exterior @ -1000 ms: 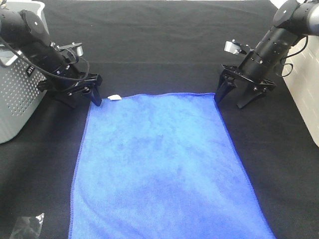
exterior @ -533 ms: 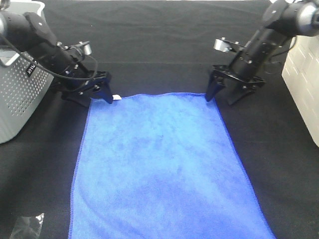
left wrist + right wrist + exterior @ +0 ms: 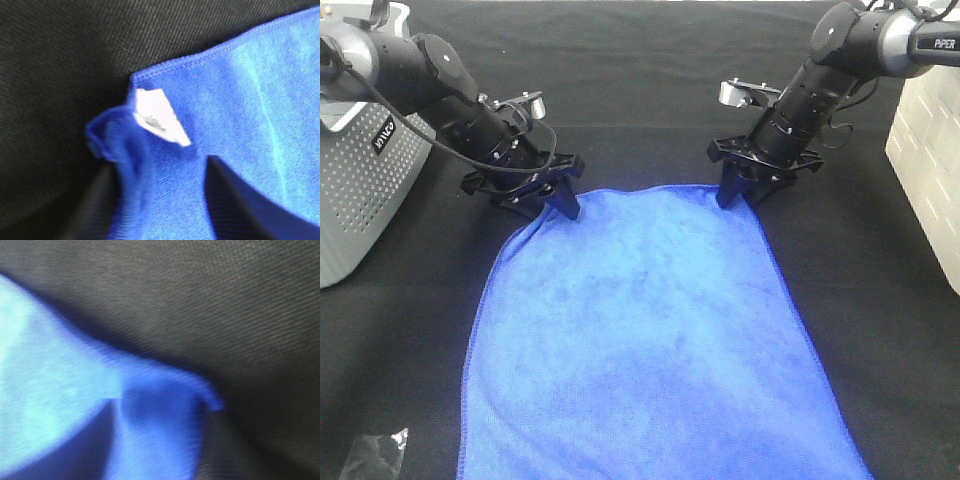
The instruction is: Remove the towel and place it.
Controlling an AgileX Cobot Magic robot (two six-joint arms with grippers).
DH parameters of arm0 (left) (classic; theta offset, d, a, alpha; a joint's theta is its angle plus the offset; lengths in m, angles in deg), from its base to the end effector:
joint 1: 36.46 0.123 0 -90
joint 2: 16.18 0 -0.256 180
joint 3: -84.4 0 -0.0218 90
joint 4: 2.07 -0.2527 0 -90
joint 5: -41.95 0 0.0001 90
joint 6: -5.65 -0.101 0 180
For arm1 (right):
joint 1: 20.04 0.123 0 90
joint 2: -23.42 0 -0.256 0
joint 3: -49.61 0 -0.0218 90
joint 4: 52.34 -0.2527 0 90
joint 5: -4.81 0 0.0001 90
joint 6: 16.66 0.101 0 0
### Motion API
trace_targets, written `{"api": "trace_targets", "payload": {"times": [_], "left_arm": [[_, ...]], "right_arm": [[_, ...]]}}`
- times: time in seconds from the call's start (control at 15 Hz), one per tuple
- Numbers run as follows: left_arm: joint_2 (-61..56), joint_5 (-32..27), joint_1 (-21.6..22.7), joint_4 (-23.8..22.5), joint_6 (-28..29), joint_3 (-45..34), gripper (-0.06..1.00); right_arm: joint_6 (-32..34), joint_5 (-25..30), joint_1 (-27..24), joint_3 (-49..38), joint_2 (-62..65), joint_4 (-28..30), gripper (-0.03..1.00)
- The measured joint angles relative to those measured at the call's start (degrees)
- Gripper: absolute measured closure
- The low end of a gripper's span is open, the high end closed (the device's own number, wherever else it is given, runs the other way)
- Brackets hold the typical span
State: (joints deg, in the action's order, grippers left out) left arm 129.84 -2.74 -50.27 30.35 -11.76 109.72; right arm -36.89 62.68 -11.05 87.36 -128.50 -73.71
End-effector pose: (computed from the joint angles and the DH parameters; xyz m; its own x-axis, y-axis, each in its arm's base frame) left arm 0.4490 -0.1496 0.0676 -0.9503 0.1192 -0.2877 0.2306 0.8902 -0.3929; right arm 0.4708 0.1061 0.0652 -0.9330 -0.2895 -0.2136 -0.3419 0.8984 0.2756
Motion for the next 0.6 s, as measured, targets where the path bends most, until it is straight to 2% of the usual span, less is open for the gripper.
{"api": "trace_targets", "payload": {"times": [0.13, 0.27, 0.33, 0.6], "left_arm": [[0.17, 0.06, 0.0, -1.6, 0.0, 0.0, 0.66], [0.34, 0.17, 0.0, -2.98, -0.4, 0.0, 0.88], [0.34, 0.23, 0.0, -3.44, -0.63, 0.0, 0.91], [0.17, 0.8, -0.34, -5.84, -0.86, 0.69, 0.92]], "right_arm": [[0.0, -0.52, 0.0, 0.0, -0.17, 0.29, 0.82], [-0.29, -0.63, 0.11, 0.0, -0.29, 0.17, 0.97], [-0.57, -0.63, 0.11, 0.0, -0.29, 0.17, 0.97], [-0.97, -2.86, 0.29, -0.17, 0.4, 1.78, 0.97]]}}
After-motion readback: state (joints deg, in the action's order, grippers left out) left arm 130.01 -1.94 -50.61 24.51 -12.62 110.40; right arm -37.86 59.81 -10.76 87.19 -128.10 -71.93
